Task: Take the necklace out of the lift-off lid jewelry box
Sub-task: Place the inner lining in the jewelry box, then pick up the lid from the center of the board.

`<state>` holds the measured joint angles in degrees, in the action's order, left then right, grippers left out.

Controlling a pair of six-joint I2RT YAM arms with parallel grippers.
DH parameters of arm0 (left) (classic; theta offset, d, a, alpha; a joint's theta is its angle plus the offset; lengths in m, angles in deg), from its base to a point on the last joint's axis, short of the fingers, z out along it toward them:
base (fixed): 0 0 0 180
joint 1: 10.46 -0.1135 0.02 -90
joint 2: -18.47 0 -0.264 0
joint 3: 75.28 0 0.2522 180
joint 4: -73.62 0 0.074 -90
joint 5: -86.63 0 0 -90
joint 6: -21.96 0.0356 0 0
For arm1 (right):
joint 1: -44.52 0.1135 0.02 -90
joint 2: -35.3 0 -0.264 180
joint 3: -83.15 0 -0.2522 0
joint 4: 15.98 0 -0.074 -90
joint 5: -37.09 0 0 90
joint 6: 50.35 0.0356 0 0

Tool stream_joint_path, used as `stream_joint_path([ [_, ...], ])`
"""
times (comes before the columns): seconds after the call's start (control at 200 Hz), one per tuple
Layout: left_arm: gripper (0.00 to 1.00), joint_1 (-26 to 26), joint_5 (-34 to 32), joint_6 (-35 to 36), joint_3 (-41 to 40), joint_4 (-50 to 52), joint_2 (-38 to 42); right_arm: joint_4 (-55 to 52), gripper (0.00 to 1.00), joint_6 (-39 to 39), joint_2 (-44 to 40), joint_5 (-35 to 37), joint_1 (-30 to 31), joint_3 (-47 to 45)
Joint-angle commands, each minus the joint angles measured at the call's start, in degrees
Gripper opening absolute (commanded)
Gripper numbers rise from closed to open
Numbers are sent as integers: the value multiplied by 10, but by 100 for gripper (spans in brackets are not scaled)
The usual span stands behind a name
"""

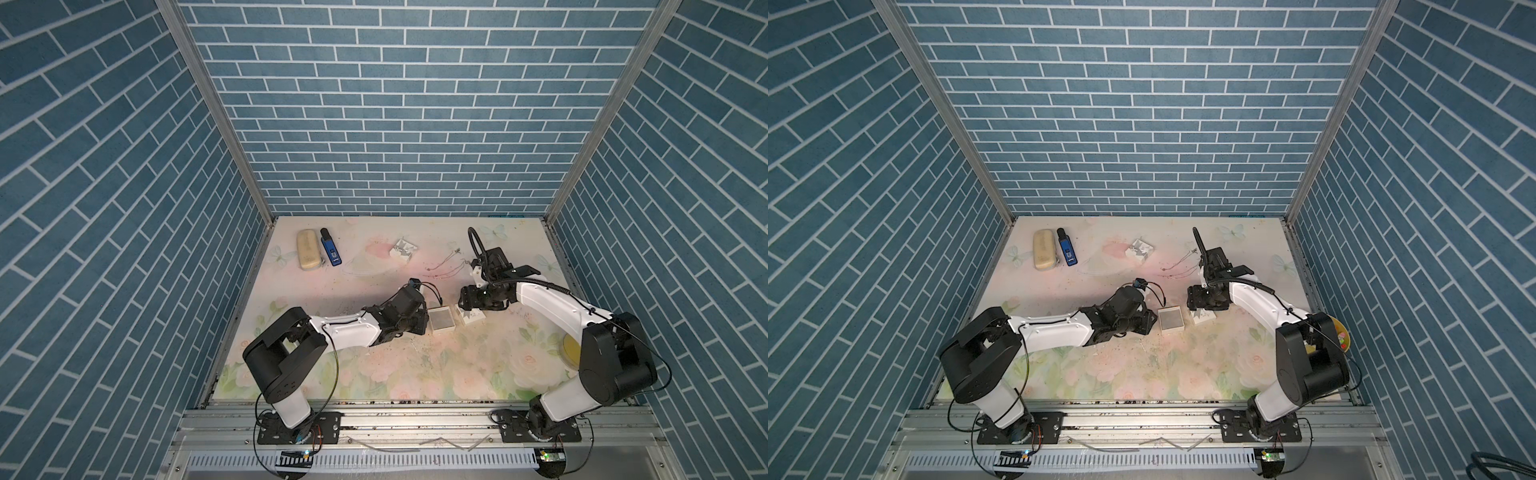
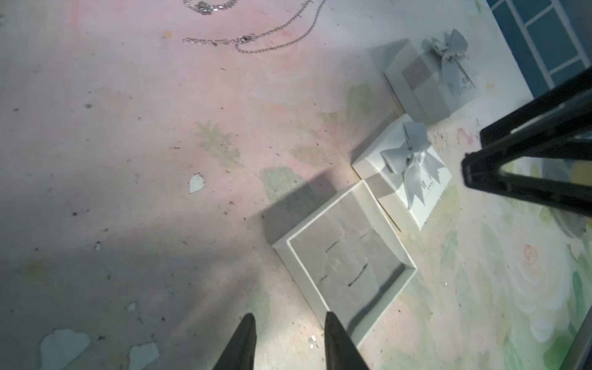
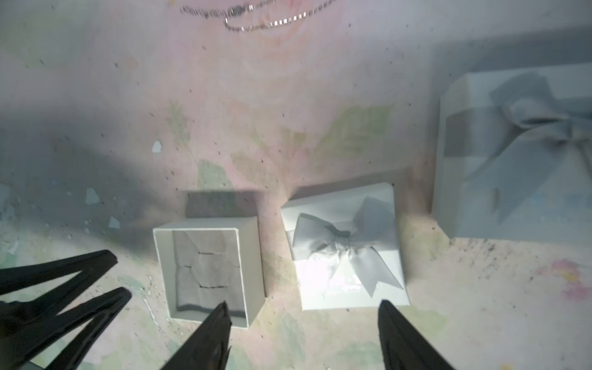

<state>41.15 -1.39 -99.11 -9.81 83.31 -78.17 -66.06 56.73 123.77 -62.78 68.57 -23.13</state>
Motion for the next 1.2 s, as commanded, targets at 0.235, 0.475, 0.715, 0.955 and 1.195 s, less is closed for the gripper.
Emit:
stream_joint_path([
  [0.235, 43, 64, -8, 60, 137, 54, -80, -26, 99, -61, 61, 25, -4, 14],
  [0.475, 44, 67, -3, 65, 142, 57, -88, -7, 99, -73, 92, 29, -19, 20],
  [0.715, 46, 67, -24, 71, 137, 69, -75, -6, 93, -96, 137, 19, -23, 52],
  [0.955, 46, 64, -49, 79, 112, 67, -54, -26, 77, -104, 161, 17, -23, 69],
  [1.195, 46, 53, -76, 90, 95, 92, -14, -29, 57, -90, 138, -3, -23, 58],
])
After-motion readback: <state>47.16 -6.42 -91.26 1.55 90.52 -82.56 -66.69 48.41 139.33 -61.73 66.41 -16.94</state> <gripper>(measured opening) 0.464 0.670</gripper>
